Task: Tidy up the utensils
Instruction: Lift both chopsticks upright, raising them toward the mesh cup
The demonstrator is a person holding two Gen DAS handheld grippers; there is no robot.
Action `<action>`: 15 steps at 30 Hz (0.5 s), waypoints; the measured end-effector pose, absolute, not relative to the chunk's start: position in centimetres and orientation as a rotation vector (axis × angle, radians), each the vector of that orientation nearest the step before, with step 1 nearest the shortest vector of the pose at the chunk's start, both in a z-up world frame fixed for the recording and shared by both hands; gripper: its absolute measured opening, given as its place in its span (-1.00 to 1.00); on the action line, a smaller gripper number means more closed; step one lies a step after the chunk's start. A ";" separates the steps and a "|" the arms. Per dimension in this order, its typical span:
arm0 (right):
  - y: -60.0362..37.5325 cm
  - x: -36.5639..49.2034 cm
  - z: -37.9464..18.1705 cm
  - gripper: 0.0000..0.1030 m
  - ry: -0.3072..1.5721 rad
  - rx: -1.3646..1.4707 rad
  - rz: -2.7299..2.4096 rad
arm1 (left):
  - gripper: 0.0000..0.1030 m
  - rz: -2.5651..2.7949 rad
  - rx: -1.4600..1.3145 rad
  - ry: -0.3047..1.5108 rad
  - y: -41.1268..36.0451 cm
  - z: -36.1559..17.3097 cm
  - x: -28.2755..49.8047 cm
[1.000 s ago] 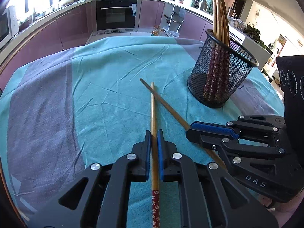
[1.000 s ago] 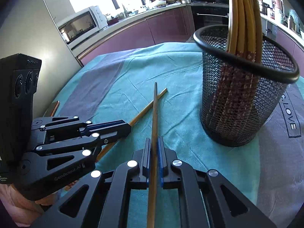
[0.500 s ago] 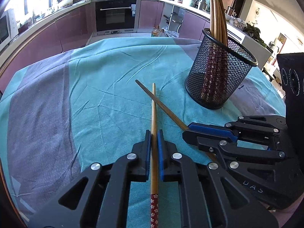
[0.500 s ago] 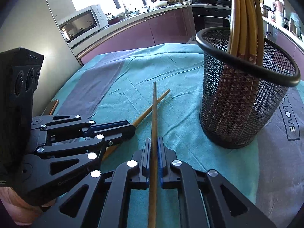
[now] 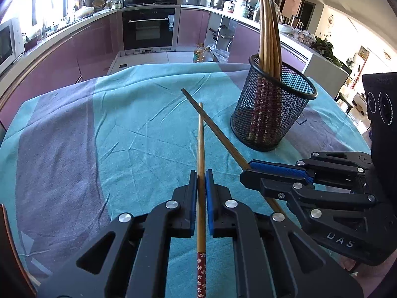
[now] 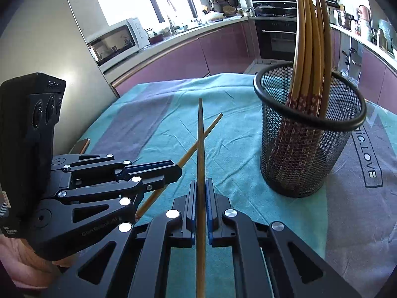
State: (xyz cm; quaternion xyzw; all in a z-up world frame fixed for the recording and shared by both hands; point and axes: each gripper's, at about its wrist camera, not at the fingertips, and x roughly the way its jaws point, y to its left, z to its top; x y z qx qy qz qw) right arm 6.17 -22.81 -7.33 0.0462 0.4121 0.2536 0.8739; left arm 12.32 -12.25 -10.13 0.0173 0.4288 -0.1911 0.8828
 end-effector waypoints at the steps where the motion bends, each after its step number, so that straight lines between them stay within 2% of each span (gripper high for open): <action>1: -22.9 6.0 -7.1 -0.89 0.853 0.097 0.532 | -0.85 -0.401 0.034 0.889 -12.2 -10.0 12.2; 15: -24.7 4.1 -5.0 -0.89 0.777 0.123 0.548 | -0.85 -0.449 -0.002 0.845 -10.6 -7.4 10.6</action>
